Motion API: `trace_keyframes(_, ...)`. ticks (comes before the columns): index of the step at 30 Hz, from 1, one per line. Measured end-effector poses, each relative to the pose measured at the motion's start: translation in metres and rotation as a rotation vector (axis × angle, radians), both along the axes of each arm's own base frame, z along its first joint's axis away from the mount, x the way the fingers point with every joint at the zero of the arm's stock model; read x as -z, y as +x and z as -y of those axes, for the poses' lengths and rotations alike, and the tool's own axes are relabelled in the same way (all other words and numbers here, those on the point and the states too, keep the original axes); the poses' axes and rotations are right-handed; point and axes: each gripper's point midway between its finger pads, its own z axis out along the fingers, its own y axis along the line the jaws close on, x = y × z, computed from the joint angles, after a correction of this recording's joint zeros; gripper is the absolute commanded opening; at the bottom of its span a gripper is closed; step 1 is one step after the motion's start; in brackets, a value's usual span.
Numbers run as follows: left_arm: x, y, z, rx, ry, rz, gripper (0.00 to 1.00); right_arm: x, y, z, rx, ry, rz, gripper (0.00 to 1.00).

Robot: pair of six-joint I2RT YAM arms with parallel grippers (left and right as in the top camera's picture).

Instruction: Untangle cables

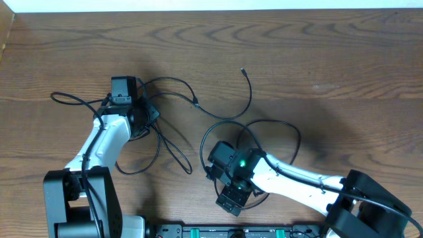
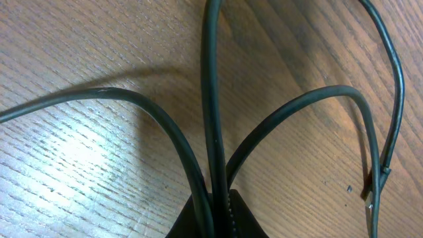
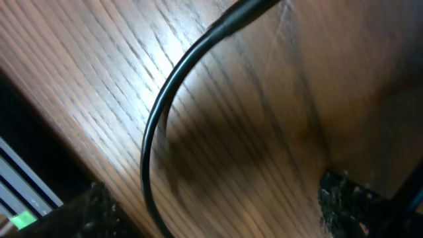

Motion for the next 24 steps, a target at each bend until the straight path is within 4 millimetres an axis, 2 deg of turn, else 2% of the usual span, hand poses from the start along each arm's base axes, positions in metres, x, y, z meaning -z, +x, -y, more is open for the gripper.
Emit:
trace_keyframes(3,0.0,0.0,0.0,0.0,0.0,0.0,0.08,0.002,0.0,-0.006,0.026,0.03,0.027,0.76)
trace_keyframes(7,0.0,0.0,0.0,0.0,0.0,0.0,0.09,0.005,0.001,-0.007,0.072,0.046,0.041,0.52)
trace_keyframes(9,0.0,0.0,0.0,0.0,0.0,0.0,0.08,0.006,0.001,-0.007,0.095,0.048,0.041,0.46)
trace_keyframes(11,0.0,0.0,0.0,0.0,0.0,0.0,0.09,0.007,0.003,-0.007,0.12,0.042,0.051,0.34)
trace_keyframes(14,0.0,0.0,0.0,0.0,0.0,0.0,0.09,0.009,0.01,-0.003,0.172,0.017,0.085,0.06)
trace_keyframes(15,0.0,0.0,0.0,0.0,0.0,-0.001,0.09,0.01,0.013,-0.002,0.194,0.009,0.098,0.01)
trace_keyframes(20,0.0,-0.001,0.0,0.0,0.0,-0.004,0.09,0.011,0.044,0.006,0.333,-0.006,0.186,0.01)
trace_keyframes(21,0.0,-0.001,0.0,0.0,0.0,-0.005,0.09,0.01,0.053,0.011,0.371,-0.012,0.194,0.01)
trace_keyframes(22,0.001,-0.001,0.0,0.0,0.0,-0.006,0.14,0.01,0.066,0.019,0.425,-0.018,0.205,0.01)
trace_keyframes(24,0.001,-0.002,0.0,0.002,0.001,-0.009,0.16,0.01,0.089,0.035,0.521,-0.03,0.227,0.01)
